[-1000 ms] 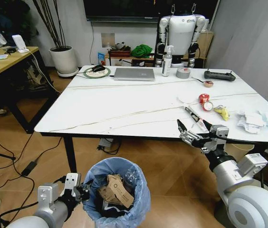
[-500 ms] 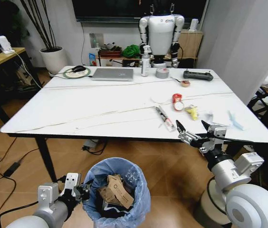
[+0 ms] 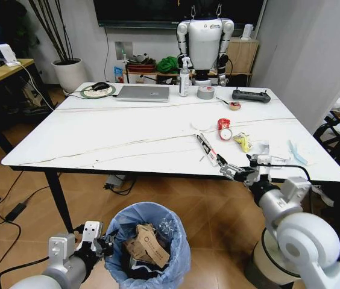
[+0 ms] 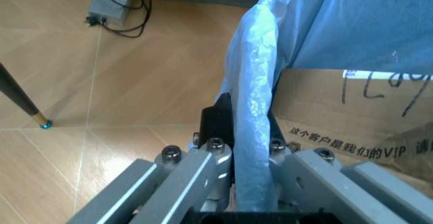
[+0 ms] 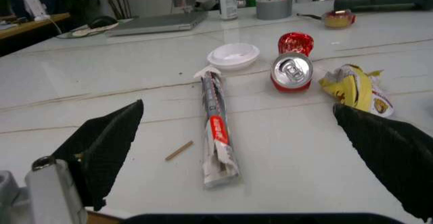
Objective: Pick up the trash bin and place the trash from the table into it.
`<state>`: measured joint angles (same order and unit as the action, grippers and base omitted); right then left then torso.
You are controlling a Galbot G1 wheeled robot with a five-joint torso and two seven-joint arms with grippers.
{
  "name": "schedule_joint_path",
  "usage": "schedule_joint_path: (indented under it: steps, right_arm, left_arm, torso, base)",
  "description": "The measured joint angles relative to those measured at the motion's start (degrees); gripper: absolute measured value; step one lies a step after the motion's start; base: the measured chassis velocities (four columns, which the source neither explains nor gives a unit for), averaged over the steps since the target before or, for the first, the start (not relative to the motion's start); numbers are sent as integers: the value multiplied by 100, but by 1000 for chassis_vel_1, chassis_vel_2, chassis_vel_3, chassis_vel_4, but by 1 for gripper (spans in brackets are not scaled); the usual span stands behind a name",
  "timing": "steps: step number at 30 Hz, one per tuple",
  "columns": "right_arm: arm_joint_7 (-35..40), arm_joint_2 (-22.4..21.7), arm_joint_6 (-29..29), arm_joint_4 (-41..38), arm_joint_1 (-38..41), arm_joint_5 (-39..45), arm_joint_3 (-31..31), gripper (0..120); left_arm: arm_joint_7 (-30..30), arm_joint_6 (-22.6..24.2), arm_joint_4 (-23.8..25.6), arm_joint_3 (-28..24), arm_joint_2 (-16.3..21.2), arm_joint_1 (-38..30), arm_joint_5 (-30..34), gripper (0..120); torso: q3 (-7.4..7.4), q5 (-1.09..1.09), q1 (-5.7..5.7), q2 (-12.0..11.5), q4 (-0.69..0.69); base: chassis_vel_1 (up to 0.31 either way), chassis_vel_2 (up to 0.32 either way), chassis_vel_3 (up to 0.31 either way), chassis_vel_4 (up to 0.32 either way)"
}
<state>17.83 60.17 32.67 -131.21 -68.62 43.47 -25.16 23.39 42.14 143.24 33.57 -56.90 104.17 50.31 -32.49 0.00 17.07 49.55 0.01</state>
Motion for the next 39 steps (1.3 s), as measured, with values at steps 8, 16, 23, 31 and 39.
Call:
schedule_joint_path:
  steps: [8, 16, 23, 31, 39]
  right_arm:
    - [461, -188, 431, 328, 639, 748, 228, 100]
    - [838, -200, 484, 555, 915, 1037, 650, 100]
    - [917, -204, 524, 792, 1162, 1026, 997, 100]
    - [916, -190, 508, 1075, 1218, 920, 1168, 85]
    - [761, -210, 403, 1123, 1226, 832, 1159, 54]
  left_arm:
    - [-29, 0, 0, -46, -5, 37, -81, 0]
    - [-33, 0, 0, -48, 14, 63, -103, 0]
    - [-51, 0, 0, -53, -38, 77, -165, 0]
    - [-55, 0, 0, -21, -31, 32, -140, 0]
    - [-63, 0, 0, -17, 10, -32, -102, 0]
  torso:
    - [0, 0, 0, 0, 0]
    - [0, 1, 0, 0, -1]
    - [0, 0, 0, 0, 0]
    - [0, 0, 0, 0, 0]
    - [1, 0, 0, 0, -1]
  base:
    - [0, 0, 0, 0]
    - [0, 0, 0, 0]
    - [0, 0, 0, 0]
    - [0, 0, 0, 0]
    - [0, 0, 0, 0]
